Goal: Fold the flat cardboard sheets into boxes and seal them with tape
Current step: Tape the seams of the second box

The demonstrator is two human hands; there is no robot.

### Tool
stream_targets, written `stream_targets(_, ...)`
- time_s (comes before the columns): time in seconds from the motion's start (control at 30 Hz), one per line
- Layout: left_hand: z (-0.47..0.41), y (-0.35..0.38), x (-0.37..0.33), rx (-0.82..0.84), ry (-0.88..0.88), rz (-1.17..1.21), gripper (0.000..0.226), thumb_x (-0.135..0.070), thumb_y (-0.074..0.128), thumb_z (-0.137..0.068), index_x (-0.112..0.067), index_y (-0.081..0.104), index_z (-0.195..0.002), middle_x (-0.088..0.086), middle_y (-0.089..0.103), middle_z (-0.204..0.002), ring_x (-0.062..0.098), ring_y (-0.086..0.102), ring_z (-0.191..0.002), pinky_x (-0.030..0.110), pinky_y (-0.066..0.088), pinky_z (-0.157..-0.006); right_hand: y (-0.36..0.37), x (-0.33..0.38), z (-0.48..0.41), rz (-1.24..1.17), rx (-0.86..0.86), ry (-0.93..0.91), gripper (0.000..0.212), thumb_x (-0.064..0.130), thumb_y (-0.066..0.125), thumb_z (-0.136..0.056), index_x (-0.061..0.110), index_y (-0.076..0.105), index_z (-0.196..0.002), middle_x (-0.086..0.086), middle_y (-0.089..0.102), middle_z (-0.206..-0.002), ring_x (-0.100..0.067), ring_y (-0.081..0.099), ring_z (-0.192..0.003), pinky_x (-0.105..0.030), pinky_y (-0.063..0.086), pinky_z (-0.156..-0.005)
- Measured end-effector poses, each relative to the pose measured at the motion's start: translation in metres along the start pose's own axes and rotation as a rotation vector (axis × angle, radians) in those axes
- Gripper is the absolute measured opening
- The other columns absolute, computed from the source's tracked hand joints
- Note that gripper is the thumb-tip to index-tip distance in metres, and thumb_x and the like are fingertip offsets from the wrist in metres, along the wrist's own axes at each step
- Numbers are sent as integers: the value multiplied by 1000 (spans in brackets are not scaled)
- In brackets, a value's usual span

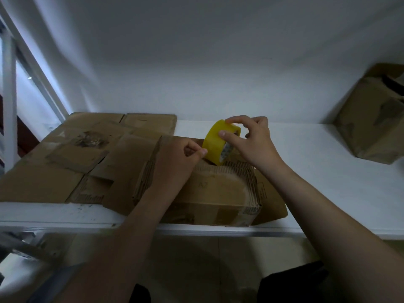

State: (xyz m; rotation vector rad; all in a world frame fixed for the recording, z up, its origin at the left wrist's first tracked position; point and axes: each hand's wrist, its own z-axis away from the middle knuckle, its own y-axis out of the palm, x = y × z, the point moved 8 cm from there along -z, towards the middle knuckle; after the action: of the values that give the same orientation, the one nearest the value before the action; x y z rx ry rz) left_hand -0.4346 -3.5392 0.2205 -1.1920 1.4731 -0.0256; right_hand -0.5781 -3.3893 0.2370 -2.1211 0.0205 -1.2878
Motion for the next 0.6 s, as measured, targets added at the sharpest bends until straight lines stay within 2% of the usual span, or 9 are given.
stream_targets(0.03,1,4,1,39,-26,-10,15,-41,71,-91,-29,72,-83,-15,68,-77,-5,62,-77,18,43,-64,2,-3,-1,-11,4,-16,33,49,78,-83,40,65,-112,0,40,-128,-22,44,-126,-37,44,-105)
stream_targets(0.1,5,13,4,130,-84,29,27,-44,59,-97,-26,74,-84,-11,72,-79,0,63,-77,27,50,-72,6,-8,-3,-34,35,-34,38,48,77,-84,31,60,-114,7,44,-131,-17,43,-129,-28,41,-101)
stream_targets(0.17,8,18,6,159,-131,116,34,-45,53,-100,-25,76,-85,-10,75,-82,4,67,-77,35,55,-76,10,-9,-2,-85,81,-35,42,45,73,-88,23,52,-118,12,52,-122,-9,49,-121,-16,42,-87)
stream_targets(0.23,9,18,7,133,-166,175,33,-46,55,-99,-25,75,-85,-7,75,-82,8,69,-77,42,59,-77,12,-5,1,-109,137,-83,47,44,73,-89,22,46,-121,11,52,-120,-7,54,-111,-10,44,-78)
stream_targets(0.27,10,18,8,120,-189,201,32,-47,56,-99,-24,74,-86,-5,74,-82,10,69,-77,45,60,-78,15,-2,2,-105,188,-118,53,43,76,-86,24,44,-124,9,49,-123,-5,53,-107,-10,47,-77)
stream_targets(0.37,12,16,15,84,-303,300,29,-47,59,-97,-22,73,-89,-1,74,-84,16,71,-80,48,61,-79,19,2,7,26,310,-258,69,31,86,-79,31,43,-133,4,41,-135,-2,45,-115,-11,46,-89)
stream_targets(0.47,14,14,20,74,-385,389,21,-41,64,-96,-22,73,-94,2,75,-87,19,72,-84,41,63,-75,14,5,6,67,269,-370,61,8,76,-85,32,49,-134,-1,44,-135,8,41,-117,-7,40,-92)
stream_targets(0.53,14,13,21,78,-400,414,18,-39,65,-96,-22,73,-99,4,76,-88,16,71,-78,25,57,-60,12,7,6,91,237,-391,54,7,69,-91,37,52,-132,3,45,-130,9,42,-114,-10,43,-90)
stream_targets(0.6,13,12,23,89,-414,422,19,-38,64,-97,-22,72,-103,3,76,-89,14,70,-80,22,52,-59,11,10,7,128,206,-416,49,10,65,-95,39,55,-132,6,45,-125,1,44,-111,-16,47,-86)
